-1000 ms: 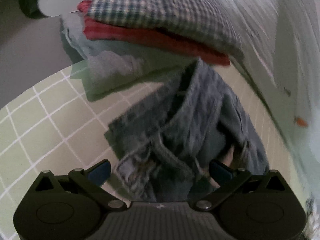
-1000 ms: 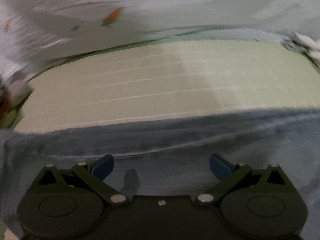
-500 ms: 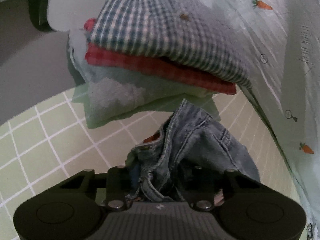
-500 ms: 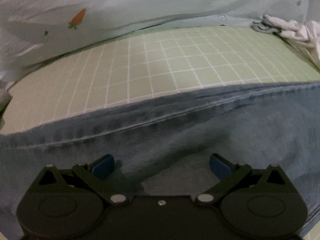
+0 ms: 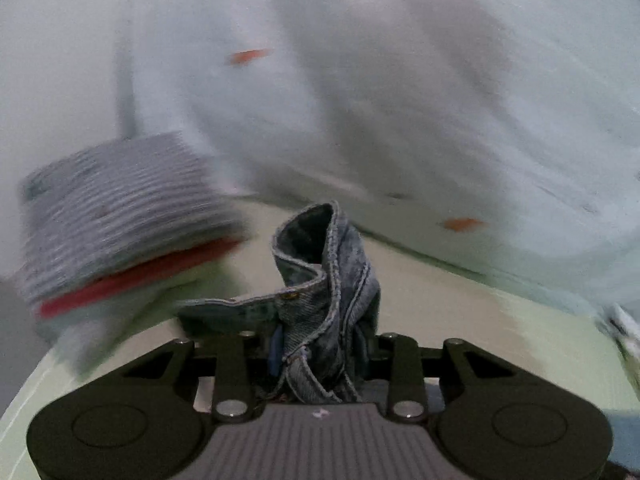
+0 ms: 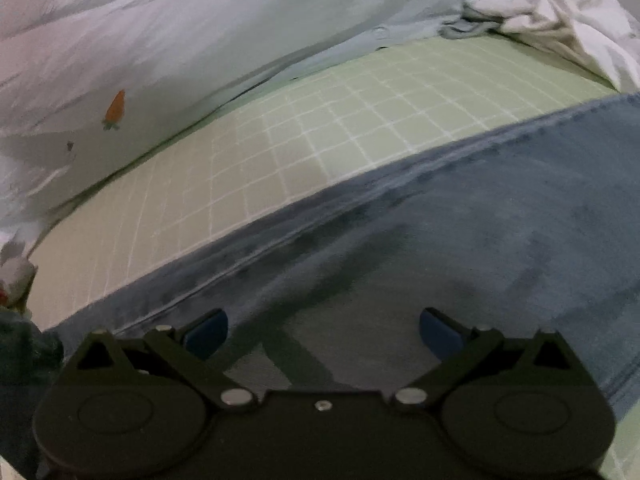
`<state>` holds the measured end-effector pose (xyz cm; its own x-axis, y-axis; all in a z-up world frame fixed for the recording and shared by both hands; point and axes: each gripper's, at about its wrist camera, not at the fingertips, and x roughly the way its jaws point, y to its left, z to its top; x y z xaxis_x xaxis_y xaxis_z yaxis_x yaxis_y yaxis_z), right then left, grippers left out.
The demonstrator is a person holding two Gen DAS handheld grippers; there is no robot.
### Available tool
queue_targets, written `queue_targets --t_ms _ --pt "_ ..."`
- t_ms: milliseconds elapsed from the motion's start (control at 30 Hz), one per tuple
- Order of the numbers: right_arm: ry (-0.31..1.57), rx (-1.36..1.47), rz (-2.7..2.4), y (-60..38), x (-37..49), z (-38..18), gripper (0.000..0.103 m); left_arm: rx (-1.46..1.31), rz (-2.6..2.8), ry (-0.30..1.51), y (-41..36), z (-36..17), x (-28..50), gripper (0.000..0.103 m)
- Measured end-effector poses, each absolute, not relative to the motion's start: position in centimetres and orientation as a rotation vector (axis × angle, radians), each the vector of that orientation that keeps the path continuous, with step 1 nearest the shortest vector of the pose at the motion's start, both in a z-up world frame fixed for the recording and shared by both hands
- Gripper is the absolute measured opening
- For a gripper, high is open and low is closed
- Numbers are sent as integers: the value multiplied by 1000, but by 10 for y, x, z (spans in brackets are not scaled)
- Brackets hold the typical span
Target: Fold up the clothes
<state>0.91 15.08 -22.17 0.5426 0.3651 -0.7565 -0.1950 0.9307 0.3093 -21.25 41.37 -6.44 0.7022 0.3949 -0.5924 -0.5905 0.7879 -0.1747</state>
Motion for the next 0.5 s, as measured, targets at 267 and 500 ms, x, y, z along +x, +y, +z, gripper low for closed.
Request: queue_targets --t_ms 267,500 --pt "933 258 297 125 2 -218 103 -302 178 778 346 -107 -150 95" --pt "921 276 370 136 -7 -207 103 -387 254 678 381 -94 -188 95"
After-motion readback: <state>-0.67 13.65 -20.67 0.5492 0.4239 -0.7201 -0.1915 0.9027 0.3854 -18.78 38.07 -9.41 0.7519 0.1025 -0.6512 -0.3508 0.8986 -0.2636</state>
